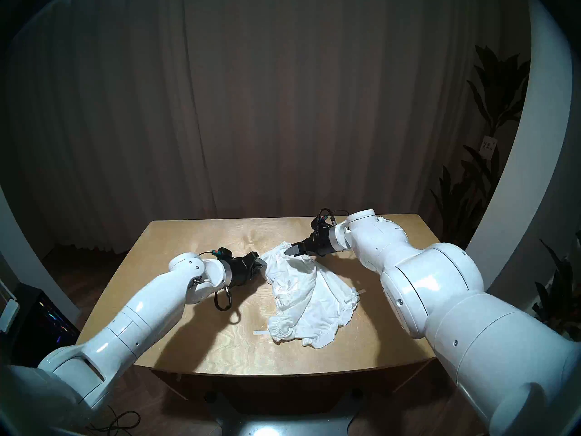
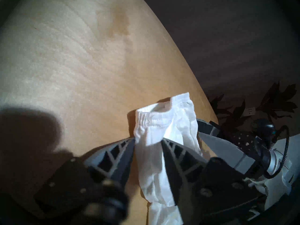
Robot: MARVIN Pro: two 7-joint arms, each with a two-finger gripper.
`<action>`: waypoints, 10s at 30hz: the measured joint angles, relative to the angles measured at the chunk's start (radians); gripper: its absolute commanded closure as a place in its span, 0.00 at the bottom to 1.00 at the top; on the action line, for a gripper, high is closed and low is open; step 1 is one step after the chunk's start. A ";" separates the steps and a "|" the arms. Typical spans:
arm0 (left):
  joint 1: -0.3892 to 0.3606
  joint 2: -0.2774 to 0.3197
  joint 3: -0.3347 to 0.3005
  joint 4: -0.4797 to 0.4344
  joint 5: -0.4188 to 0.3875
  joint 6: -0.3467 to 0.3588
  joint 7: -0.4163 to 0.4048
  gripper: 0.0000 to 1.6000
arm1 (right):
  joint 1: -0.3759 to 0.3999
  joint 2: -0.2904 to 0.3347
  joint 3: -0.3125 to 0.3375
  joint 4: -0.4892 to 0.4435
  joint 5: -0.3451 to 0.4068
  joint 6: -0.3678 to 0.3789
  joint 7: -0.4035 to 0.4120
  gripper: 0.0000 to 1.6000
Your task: Fold the pants in half lengthwise, then in half again, and set them down flat
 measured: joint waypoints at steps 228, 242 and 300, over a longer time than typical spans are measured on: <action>0.261 0.239 -0.183 -0.400 0.088 0.061 -0.305 1.00 | -0.067 0.065 0.179 0.072 0.035 -0.164 0.387 1.00; 0.383 0.304 -0.209 -0.492 0.074 0.028 -0.292 0.99 | -0.097 0.089 0.139 0.052 0.030 -0.216 0.472 1.00; 0.557 0.349 -0.250 -0.566 0.106 -0.102 -0.193 0.26 | -0.207 0.210 -0.013 -0.194 0.058 -0.230 0.477 0.00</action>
